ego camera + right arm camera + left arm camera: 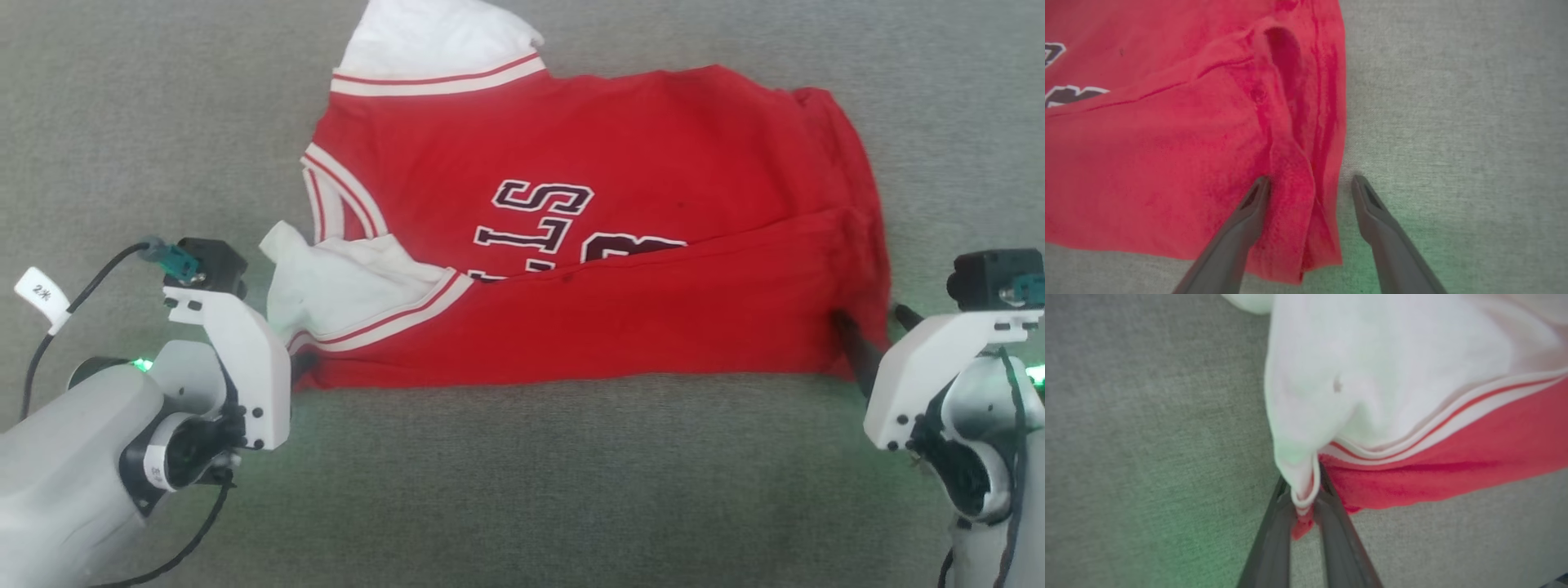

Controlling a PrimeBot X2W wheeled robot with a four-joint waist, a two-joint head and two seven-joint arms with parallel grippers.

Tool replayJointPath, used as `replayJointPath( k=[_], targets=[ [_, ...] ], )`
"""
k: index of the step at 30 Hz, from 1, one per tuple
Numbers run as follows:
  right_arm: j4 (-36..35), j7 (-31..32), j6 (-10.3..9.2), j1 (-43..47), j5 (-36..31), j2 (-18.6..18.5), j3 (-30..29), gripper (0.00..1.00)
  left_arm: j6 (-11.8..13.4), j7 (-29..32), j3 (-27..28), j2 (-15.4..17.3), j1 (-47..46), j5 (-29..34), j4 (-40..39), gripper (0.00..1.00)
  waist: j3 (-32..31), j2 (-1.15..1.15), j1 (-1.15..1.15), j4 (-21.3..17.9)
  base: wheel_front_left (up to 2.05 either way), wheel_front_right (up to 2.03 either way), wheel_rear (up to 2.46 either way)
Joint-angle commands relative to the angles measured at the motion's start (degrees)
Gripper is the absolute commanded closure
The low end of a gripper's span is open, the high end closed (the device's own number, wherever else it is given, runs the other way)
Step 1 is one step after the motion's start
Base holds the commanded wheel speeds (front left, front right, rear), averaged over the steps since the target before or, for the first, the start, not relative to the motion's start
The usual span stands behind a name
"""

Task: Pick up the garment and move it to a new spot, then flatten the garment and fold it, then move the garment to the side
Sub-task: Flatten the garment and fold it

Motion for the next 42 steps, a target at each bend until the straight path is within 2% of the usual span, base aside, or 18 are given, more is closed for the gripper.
replayJointPath(
  k=[1, 5, 6, 7, 9, 13, 15, 20, 25, 26, 34, 38, 42],
  targets=[
    [0.81, 2.28, 0.00, -0.78, -0.12, 0.11, -0.20, 0.00, -0.32, 0.42, -2.32, -2.78, 2.03, 0.39, 1.43, 1.00, 0.55, -0.01, 0.00, 0.90, 0.00, 0.00, 0.00],
    [3.76, 9.85, 0.01, -0.81, -0.24, 0.32, 0.03, 0.00, -1.19, 0.26, -2.77, -3.96, 1.79, 0.54, 2.10, 1.00, 1.14, -0.01, 0.00, 1.99, 0.00, 0.00, 0.00],
    [4.52, 12.04, 0.01, -0.47, -0.57, 0.16, 0.11, 0.22, -1.44, 0.11, -2.84, -4.22, 1.79, 0.68, 2.32, 1.00, 1.26, -0.01, 0.00, 2.21, 0.00, 0.00, 0.00],
    [5.00, 14.08, 0.02, -0.15, -0.32, 0.17, 0.85, 0.98, -1.64, -0.05, -2.93, -4.44, 1.74, 0.87, 2.58, 1.00, 1.34, -0.01, 0.00, 2.43, 0.00, 0.00, 0.00],
    [5.31, 17.71, 0.09, 0.30, 0.19, 0.21, 1.56, 1.00, -2.03, -0.18, -2.99, -4.78, 1.64, 1.03, 3.07, 1.00, 1.43, -0.01, 0.00, 2.76, 0.00, 0.00, 0.00],
    [3.03, 20.52, 0.02, -0.33, 1.28, 0.00, 0.92, 1.00, -2.64, -0.16, -3.04, -4.52, 1.48, 1.14, 3.59, 1.00, 1.39, -0.01, 0.00, 3.25, 0.00, 0.00, 0.00],
    [1.65, 21.67, 0.02, -0.85, 2.04, 0.30, 0.84, 1.00, -2.69, 0.15, -2.73, -3.97, 1.21, 0.88, 3.23, 1.00, 1.27, -0.01, 0.00, 3.32, 0.00, 0.00, 0.00],
    [-2.39, 24.55, 0.01, -1.51, 3.44, -1.64, 1.08, 1.00, -1.66, 1.54, -1.92, -1.21, 1.06, 0.13, 0.03, 1.00, 0.75, -0.01, 0.00, 3.21, 0.00, 0.00, 0.00],
    [-6.99, 27.60, 0.00, -0.76, 5.30, -4.26, 0.72, 1.00, 0.89, 2.18, -0.70, 2.95, 1.51, -0.49, -6.25, 1.00, 0.19, -0.01, 0.00, 3.20, 0.00, 0.00, 0.00],
    [-6.99, 27.60, 0.00, -0.76, 5.30, -4.26, 0.72, 1.00, 0.89, 2.18, -0.70, 2.95, 1.51, -0.49, -6.25, 1.00, 0.19, -0.01, 0.00, 3.20, 0.00, 0.00, 0.00],
    [-13.51, 31.69, 0.00, 5.08, 7.91, -5.20, -1.15, 1.00, 7.63, 2.85, -0.54, 9.23, 6.25, -2.01, -16.78, 1.00, -0.05, -0.01, 0.00, 3.27, 0.00, 0.00, 0.00],
    [-13.77, 31.17, 0.00, 7.41, 8.28, -3.70, -2.20, 1.00, 8.90, 2.02, -1.03, 9.16, 9.19, -3.20, -18.22, 1.00, 0.24, -0.01, 0.00, 3.14, 0.00, 0.00, 0.00],
    [-10.55, 29.59, 0.00, 8.24, 7.55, -2.43, -1.85, 1.00, 7.97, 1.62, -1.76, 6.87, 11.46, -5.05, -15.57, 1.00, 0.28, -0.01, 0.00, 2.77, 0.00, 0.00, 0.00]
  ],
)
